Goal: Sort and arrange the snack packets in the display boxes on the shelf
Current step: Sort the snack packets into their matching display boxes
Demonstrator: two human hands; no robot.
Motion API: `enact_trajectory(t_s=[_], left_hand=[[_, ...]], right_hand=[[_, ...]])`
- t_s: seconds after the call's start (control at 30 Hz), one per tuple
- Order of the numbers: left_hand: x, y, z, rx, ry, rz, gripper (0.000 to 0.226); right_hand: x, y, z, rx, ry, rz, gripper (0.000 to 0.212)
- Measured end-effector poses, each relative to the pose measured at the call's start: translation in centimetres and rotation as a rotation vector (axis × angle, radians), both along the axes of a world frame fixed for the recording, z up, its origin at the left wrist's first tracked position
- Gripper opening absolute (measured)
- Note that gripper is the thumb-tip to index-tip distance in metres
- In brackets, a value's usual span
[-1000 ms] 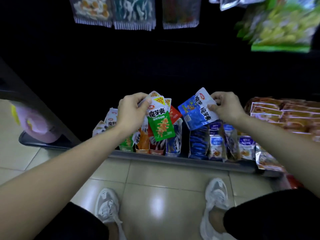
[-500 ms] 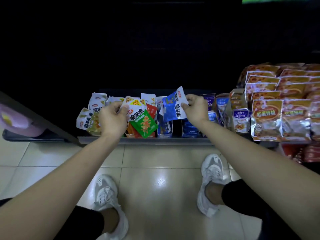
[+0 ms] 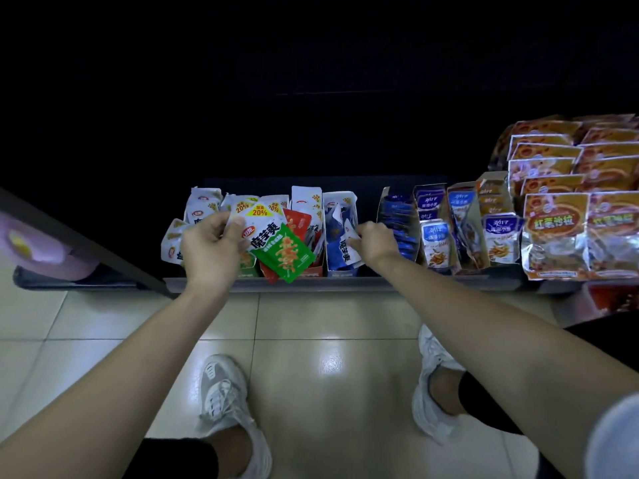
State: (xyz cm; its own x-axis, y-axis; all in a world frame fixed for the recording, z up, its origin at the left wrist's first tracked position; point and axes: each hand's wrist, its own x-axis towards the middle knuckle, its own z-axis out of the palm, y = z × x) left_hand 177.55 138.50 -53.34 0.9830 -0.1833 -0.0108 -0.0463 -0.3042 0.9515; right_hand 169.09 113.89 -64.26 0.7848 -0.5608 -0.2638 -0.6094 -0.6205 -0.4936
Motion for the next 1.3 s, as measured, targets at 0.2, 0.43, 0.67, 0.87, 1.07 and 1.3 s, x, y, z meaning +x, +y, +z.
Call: enact_trajectory(t_s=[0.2, 0.43, 0.67, 0.87, 1.07, 1.3], left_hand=[[0.2, -0.6, 0.2, 0.034, -0.002, -0.172, 0.019], [-1.0, -2.5, 2.3, -0.097, 0.071, -0.284, 0.015], [-3.0, -3.1, 4.0, -0.28, 0.289, -0.216, 0.012], [-3.2, -2.3, 4.2, -0.285, 0.418, -0.38, 0.024], [-4.1, -2.7, 2.7, -0.263, 0.503, -0.533, 0.067], [-3.1, -2.7, 2.5, -0.14, 0.408, -0.393, 0.031]], right_hand=[[0.0, -1.6, 3.1, 0.07, -0.046, 0.097, 0.03], [-1.8, 1.7, 14.6, 0.419, -0.266, 0.307, 0.082], [-4.7, 4.4, 15.4, 0.33, -0.372, 0.12, 0.064], [-5.3, 4.8, 13.9, 0.868, -0.489, -0.137, 0.026], [-5.3, 5.4, 12.6, 1.052, -0.507, -0.341, 0.02], [-4.5, 5.0, 11.5, 1.017, -0.487, -0.385, 0.02]])
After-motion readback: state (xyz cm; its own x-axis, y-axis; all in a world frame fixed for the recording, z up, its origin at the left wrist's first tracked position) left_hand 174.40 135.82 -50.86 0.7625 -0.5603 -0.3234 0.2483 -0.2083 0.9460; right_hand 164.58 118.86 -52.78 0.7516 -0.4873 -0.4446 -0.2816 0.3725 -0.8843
